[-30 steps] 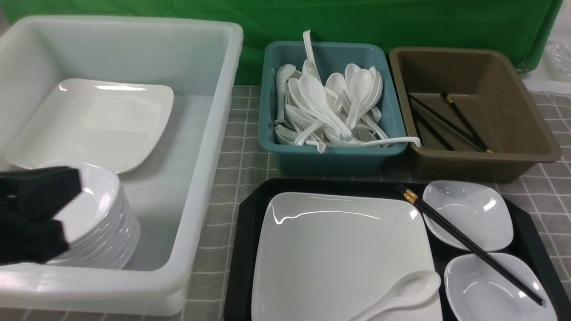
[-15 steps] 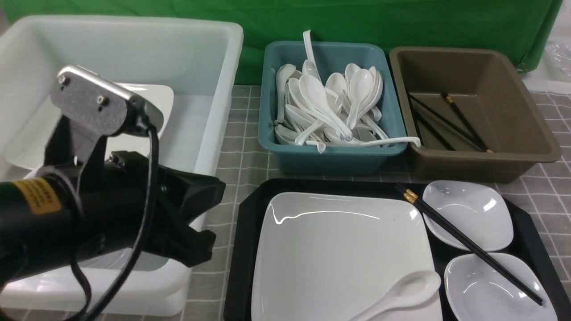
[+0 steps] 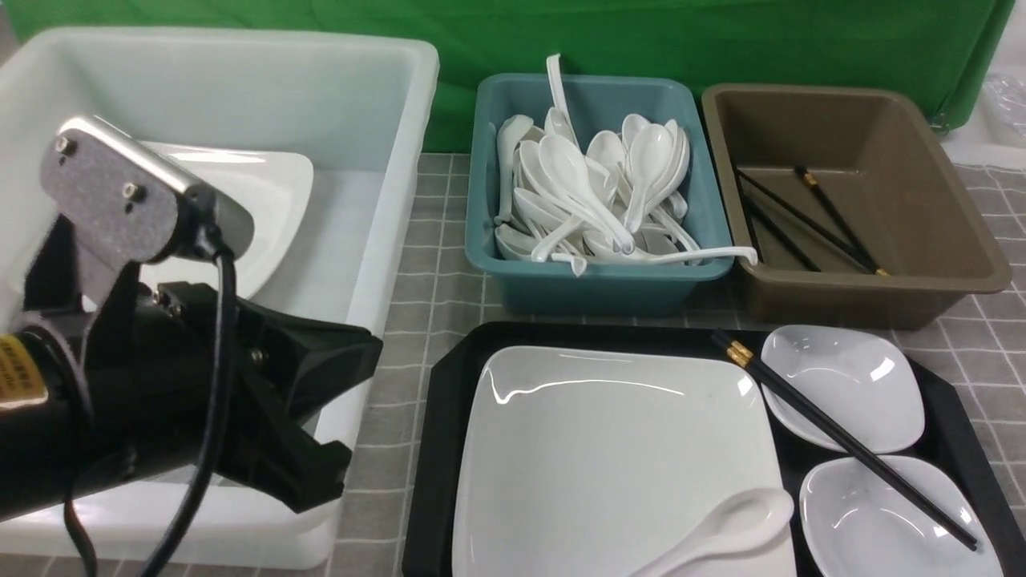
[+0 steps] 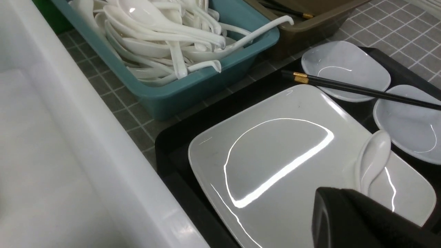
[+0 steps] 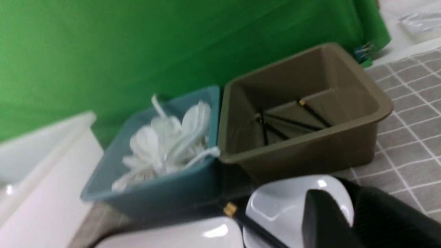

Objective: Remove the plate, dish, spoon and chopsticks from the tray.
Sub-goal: Use the right arm to grab a pair of chopsticks from the plate

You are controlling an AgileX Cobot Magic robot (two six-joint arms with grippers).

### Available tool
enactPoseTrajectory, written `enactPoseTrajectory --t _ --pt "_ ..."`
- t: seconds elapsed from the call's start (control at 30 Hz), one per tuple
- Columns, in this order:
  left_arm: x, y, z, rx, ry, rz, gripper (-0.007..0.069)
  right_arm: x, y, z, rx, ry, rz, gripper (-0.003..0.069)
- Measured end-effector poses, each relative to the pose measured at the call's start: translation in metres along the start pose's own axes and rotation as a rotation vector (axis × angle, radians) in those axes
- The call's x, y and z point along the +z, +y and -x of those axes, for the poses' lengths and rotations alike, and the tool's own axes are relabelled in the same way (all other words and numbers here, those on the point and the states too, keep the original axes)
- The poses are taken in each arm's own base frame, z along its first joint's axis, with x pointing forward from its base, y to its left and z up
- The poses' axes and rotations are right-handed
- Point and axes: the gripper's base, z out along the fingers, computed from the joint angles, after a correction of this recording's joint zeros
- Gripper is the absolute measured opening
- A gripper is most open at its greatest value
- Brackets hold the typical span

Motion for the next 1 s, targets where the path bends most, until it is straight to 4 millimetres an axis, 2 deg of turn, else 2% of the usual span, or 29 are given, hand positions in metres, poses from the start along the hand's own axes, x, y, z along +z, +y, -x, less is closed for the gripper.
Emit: enactPoseTrajectory --t 0.03,0.07,0.1,0.13,0.17,0.27,0.3,0.4,0.47,0.57,0.63,0.67,0.77,1.0 --pt "-0.001 0.000 0.002 0.004 -0.006 0.000 0.0004 0.006 0.009 0.018 -0.068 0.099 0.019 0.0173" --pt "-0.001 0.000 0.002 0.005 -0.007 0.000 0.0004 0.007 0.011 0.019 -0.094 0.138 0.026 0.0173" --pt "-0.002 0.000 0.005 0.007 -0.018 0.001 0.0004 0.017 0.022 0.041 -0.178 0.266 0.054 0.0173" --pt "-0.004 -0.001 0.008 0.010 -0.026 0.000 0.0004 0.035 0.029 0.050 -0.235 0.403 0.071 0.0173" --pt "-0.005 -0.001 0.009 0.011 -0.030 -0.001 0.0004 0.042 0.034 0.057 -0.267 0.458 0.087 0.0176" --pt "-0.013 -0.003 0.012 0.016 -0.032 -0.012 0.0004 0.080 0.043 0.064 -0.333 0.653 0.111 0.0190" --pt "-0.018 -0.004 0.012 0.019 -0.035 -0.017 0.0004 0.099 0.045 0.066 -0.350 0.713 0.114 0.0204" --pt "-0.033 -0.007 0.010 0.031 -0.045 -0.030 0.0004 0.143 0.045 0.061 -0.371 0.826 0.110 0.0265" --pt "-0.048 -0.010 0.010 0.055 -0.080 -0.036 0.0004 0.174 0.042 0.050 -0.377 0.904 0.103 0.0322" --pt "-0.067 -0.013 0.009 0.071 -0.133 -0.040 0.0004 0.208 0.037 0.031 -0.386 0.997 0.099 0.0403" --pt "-0.073 -0.014 0.008 0.075 -0.149 -0.041 0.0004 0.219 0.035 0.025 -0.392 1.024 0.099 0.0426" --pt "-0.081 -0.015 0.008 0.079 -0.175 -0.041 0.0004 0.233 0.031 0.014 -0.405 1.069 0.093 0.0444" --pt "-0.090 -0.016 0.007 0.088 -0.211 -0.040 0.0004 0.254 0.026 0.002 -0.435 1.118 0.080 0.0452" --pt "-0.093 -0.017 0.004 0.091 -0.189 -0.050 0.0004 0.278 0.020 -0.009 -0.466 1.136 0.063 0.0451"
